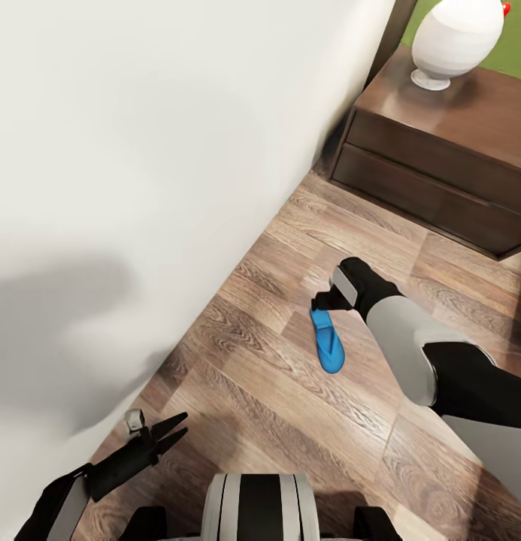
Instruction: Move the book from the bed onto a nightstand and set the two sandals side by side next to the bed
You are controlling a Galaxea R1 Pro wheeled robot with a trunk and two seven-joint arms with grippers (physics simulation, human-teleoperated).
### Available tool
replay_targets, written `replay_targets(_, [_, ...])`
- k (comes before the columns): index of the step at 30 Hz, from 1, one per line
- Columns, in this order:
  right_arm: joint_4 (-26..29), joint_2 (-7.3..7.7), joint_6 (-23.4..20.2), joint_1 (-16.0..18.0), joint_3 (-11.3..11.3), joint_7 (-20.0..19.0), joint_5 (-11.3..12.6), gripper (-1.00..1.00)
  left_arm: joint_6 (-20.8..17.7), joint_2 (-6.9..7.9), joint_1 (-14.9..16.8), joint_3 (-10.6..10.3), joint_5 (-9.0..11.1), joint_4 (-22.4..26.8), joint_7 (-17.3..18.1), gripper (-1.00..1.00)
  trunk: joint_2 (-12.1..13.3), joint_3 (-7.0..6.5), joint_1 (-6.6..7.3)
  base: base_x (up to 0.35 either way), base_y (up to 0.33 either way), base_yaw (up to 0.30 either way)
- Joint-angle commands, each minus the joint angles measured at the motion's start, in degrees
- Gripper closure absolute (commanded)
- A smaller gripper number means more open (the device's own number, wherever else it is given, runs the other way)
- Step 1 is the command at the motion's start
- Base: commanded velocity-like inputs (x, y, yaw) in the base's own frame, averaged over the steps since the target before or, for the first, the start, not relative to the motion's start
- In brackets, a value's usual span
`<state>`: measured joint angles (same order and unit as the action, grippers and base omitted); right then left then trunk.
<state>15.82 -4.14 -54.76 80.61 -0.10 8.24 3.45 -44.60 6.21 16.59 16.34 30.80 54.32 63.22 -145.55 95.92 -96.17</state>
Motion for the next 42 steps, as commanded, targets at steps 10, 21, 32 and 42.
replay_targets(10, [0.08, 0.0, -0.8, 0.22, 0.01, 0.45, 0.42, -1.0, -0.4, -0.13, 0.32, 0.01, 0.23, -0.01, 0.05, -1.0, -0.15, 2.25, -0.25, 0.0, 0.0, 0.0])
replay_targets(21, [0.09, 0.01, -0.83, 0.24, 0.01, 0.46, 0.42, -1.0, -0.4, 0.02, 0.33, 0.03, 0.25, -0.01, 0.06, -1.0, -0.29, 4.69, -0.53, 0.0, 0.0, 0.0])
replay_targets(32, [0.09, 0.01, -0.79, 0.24, 0.01, 0.46, 0.24, -1.0, -0.43, 0.25, 0.34, 0.97, 0.31, -0.01, 0.12, -1.0, -0.39, 6.24, -0.71, 0.0, 0.0, 0.0])
replay_targets(42, [0.09, 0.06, -0.91, 0.24, 0.01, 0.79, 0.09, -1.0, -0.48, 0.4, 0.31, 1.63, 0.32, -0.01, 0.22, -1.0, -0.39, 6.24, -0.71, 0.0, 0.0, 0.0])
